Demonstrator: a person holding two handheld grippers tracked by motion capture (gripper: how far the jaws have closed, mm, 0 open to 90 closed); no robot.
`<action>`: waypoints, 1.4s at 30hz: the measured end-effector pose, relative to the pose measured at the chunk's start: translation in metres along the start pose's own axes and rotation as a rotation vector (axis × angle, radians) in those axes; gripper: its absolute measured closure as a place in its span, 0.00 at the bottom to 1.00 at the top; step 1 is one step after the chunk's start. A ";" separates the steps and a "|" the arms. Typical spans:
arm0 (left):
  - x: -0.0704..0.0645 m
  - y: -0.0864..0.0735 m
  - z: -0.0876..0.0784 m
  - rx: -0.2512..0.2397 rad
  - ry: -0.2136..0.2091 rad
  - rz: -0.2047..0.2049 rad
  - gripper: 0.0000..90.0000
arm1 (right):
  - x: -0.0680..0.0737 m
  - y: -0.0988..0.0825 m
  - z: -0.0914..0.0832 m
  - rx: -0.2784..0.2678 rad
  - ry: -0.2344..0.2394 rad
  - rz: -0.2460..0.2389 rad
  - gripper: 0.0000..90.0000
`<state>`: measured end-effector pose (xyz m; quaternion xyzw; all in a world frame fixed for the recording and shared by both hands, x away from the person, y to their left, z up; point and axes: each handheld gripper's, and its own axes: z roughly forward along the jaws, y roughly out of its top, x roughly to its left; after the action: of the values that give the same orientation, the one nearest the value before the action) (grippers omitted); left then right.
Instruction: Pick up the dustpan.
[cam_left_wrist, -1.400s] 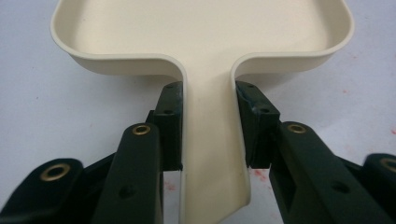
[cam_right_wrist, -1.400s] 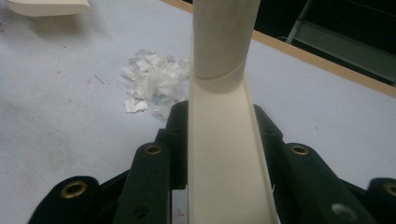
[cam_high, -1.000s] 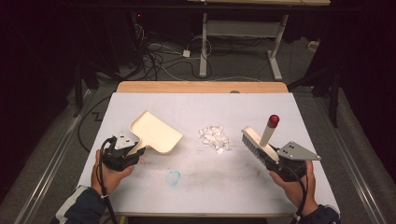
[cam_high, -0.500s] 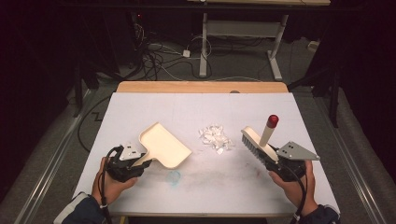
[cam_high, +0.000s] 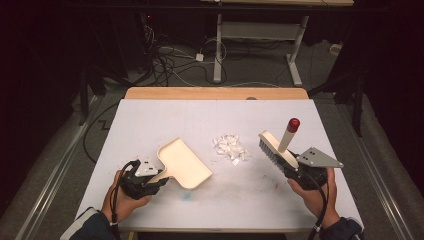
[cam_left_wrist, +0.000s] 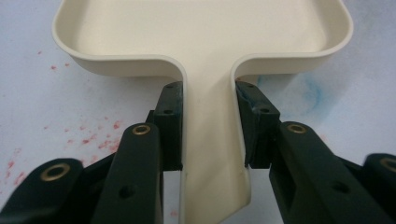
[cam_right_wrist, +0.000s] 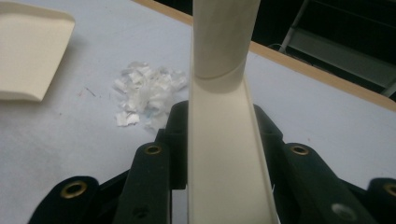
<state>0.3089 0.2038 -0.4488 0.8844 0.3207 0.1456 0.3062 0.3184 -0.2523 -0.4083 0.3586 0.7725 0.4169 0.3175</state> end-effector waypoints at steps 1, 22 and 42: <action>-0.001 0.000 0.001 0.004 0.001 0.005 0.71 | -0.001 0.002 0.001 -0.004 -0.001 -0.005 0.75; -0.005 0.007 0.010 0.035 -0.037 0.037 0.71 | -0.027 0.041 0.076 -0.047 -0.050 0.045 0.75; -0.002 0.009 0.014 0.048 -0.054 0.026 0.71 | -0.023 0.034 0.144 0.043 -0.006 0.070 0.75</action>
<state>0.3180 0.1910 -0.4543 0.8993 0.3041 0.1179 0.2912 0.4541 -0.1981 -0.4391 0.3935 0.7672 0.4101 0.2973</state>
